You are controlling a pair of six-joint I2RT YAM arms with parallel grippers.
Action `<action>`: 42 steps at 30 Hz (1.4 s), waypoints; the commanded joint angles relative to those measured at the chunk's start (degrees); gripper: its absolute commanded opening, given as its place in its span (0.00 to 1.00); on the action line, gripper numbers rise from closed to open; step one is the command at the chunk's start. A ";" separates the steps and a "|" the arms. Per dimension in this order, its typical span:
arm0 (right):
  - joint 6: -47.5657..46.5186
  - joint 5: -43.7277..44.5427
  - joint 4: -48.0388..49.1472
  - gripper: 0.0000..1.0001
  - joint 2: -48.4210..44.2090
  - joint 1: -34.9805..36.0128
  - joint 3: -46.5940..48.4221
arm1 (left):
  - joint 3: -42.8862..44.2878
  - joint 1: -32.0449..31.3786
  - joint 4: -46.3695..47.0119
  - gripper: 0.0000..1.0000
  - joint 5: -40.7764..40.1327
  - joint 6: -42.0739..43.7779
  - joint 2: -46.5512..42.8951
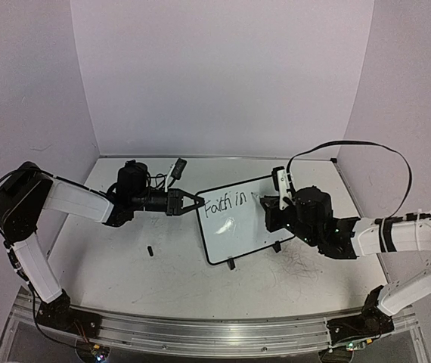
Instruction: Write a sentence on the whiteboard
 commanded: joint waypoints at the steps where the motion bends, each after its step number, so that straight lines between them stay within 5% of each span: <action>1: -0.49 1.81 1.68 0.00 0.58 0.16 1.78 | 1.83 -2.25 -1.48 0.00 4.88 -0.24 -0.21; 42: 2.33 3.78 -1.30 0.00 0.56 2.69 -0.21 | 1.83 -2.29 -1.43 0.00 4.87 -0.16 -0.31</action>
